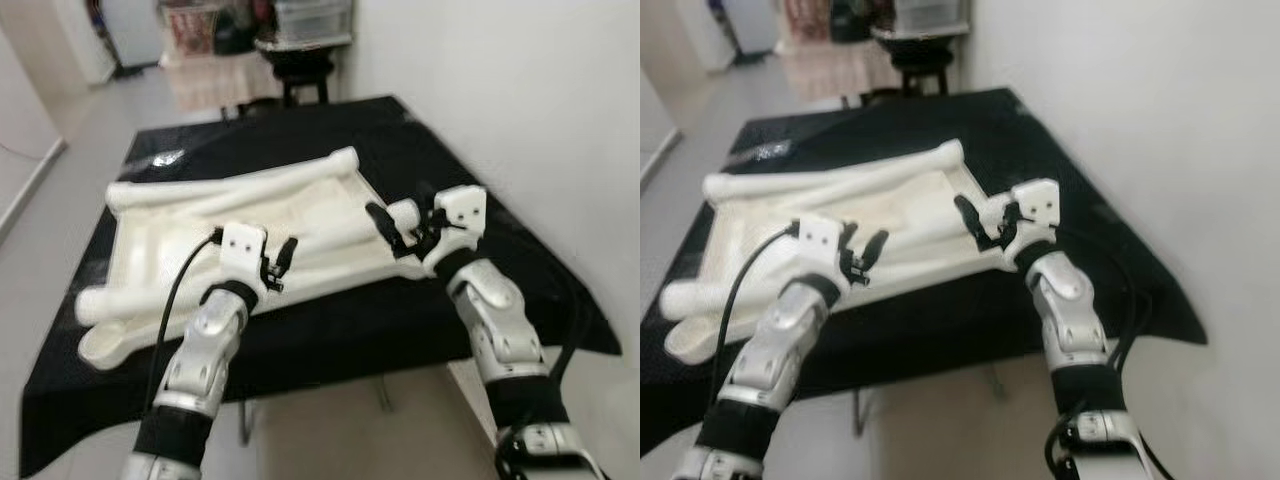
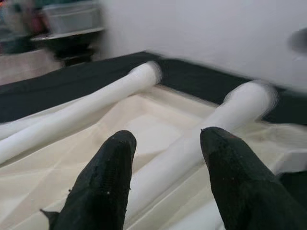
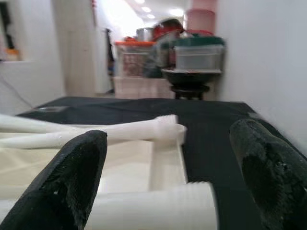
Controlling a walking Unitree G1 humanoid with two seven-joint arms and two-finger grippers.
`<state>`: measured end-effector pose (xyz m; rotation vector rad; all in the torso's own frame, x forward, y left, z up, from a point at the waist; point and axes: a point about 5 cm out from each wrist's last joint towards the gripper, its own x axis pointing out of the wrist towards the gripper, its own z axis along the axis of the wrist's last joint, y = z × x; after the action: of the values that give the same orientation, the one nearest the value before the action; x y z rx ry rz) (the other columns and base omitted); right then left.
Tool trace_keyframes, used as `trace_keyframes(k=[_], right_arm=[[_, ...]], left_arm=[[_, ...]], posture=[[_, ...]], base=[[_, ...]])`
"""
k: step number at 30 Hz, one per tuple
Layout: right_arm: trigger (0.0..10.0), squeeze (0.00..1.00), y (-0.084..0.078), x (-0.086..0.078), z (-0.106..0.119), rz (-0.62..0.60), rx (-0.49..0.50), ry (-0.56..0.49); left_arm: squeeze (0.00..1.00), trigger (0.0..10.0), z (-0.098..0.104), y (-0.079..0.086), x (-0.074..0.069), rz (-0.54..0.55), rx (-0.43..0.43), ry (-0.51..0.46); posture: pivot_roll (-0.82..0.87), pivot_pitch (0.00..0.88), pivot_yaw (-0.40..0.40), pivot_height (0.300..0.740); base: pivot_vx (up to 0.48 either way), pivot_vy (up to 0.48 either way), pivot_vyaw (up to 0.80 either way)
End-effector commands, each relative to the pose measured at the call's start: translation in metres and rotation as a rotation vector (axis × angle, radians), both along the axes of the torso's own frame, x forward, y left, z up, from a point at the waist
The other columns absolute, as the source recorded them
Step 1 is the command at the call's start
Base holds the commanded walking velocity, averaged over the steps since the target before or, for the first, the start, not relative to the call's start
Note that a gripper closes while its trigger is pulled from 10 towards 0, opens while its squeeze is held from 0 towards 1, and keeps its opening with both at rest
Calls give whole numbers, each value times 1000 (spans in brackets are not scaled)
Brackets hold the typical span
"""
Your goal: Building children table
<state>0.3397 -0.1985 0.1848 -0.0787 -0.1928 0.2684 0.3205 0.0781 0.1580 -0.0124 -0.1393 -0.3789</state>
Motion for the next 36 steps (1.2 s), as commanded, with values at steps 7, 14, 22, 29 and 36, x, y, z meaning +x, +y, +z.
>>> trace_keyframes(k=[7,14,22,29,36], right_arm=[[10000,0,23,0,10,73,30,-40],[10000,0,25,-1,8,84,-13,-37],[10000,0,27,-3,8,95,-31,-30],[10000,0,30,-3,9,108,-52,-35],[10000,0,38,-7,4,140,-139,-27]], left_arm=[[0,10000,-9,13,-3,24,23,28],[0,10000,-10,13,-4,24,-9,37],[0,10000,-14,12,-5,19,-26,52],[0,10000,-15,12,-4,23,-33,52],[0,10000,-24,18,-2,61,-14,104]], posture=[[-79,0,34,740],[-84,0,33,740],[-101,0,30,740],[-113,0,31,740],[-112,0,38,740]], base=[[0,0,114],[0,0,0],[0,0,0],[0,0,0],[0,-343,0]])
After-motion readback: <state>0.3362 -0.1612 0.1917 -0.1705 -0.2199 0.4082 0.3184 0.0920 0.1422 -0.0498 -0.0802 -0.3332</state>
